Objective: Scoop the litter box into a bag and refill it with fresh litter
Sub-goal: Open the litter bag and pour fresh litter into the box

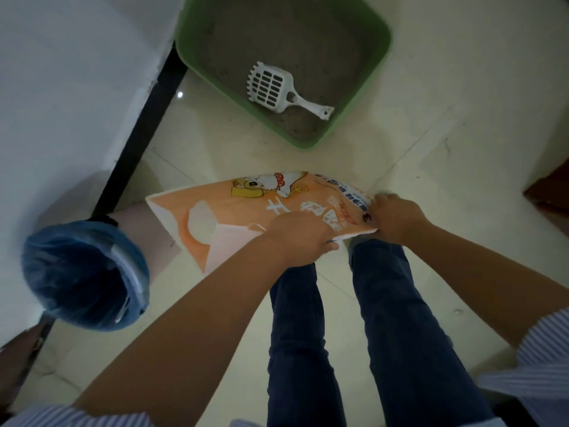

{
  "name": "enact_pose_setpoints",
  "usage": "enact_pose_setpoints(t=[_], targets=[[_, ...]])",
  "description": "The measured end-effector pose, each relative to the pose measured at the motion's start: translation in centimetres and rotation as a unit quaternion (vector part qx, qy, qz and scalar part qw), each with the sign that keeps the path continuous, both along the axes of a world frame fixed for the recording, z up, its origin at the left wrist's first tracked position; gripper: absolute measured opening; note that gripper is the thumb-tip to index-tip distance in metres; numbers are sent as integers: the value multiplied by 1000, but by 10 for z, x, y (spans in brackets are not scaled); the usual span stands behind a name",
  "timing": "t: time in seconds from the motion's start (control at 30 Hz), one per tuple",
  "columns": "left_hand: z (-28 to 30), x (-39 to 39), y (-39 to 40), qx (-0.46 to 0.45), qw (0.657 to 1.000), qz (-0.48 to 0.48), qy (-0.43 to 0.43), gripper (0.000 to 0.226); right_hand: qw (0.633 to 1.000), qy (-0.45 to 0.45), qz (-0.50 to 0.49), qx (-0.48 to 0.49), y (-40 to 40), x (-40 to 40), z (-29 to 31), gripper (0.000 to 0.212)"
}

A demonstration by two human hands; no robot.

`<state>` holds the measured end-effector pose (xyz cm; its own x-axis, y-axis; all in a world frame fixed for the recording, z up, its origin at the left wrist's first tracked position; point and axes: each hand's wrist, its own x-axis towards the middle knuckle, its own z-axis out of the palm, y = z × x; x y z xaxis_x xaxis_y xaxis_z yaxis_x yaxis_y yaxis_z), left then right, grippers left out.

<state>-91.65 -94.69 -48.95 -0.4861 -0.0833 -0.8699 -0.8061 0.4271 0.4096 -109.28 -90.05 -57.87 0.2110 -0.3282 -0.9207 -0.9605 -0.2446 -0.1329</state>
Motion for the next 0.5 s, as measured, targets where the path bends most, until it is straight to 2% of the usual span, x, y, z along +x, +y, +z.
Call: enact_pose_setpoints(t=[0.07,0.17,0.27,0.4,0.5], targets=[[14,-1,-3,-11,1000,-22,7,42,1000,14,16,18,-5,5,7,35],[34,7,-13,-37,997,-60,7,38,994,-31,88,59,-17,15,22,29],[52,27,-35,-120,989,-88,-24,28,987,-57,140,60,-31,20,50,30],[78,20,-57,-204,973,-100,-35,34,994,-50,74,70,-38,7,89,36],[90,9,-72,-234,971,-18,-36,41,995,-36,69,61,-50,-8,115,35]])
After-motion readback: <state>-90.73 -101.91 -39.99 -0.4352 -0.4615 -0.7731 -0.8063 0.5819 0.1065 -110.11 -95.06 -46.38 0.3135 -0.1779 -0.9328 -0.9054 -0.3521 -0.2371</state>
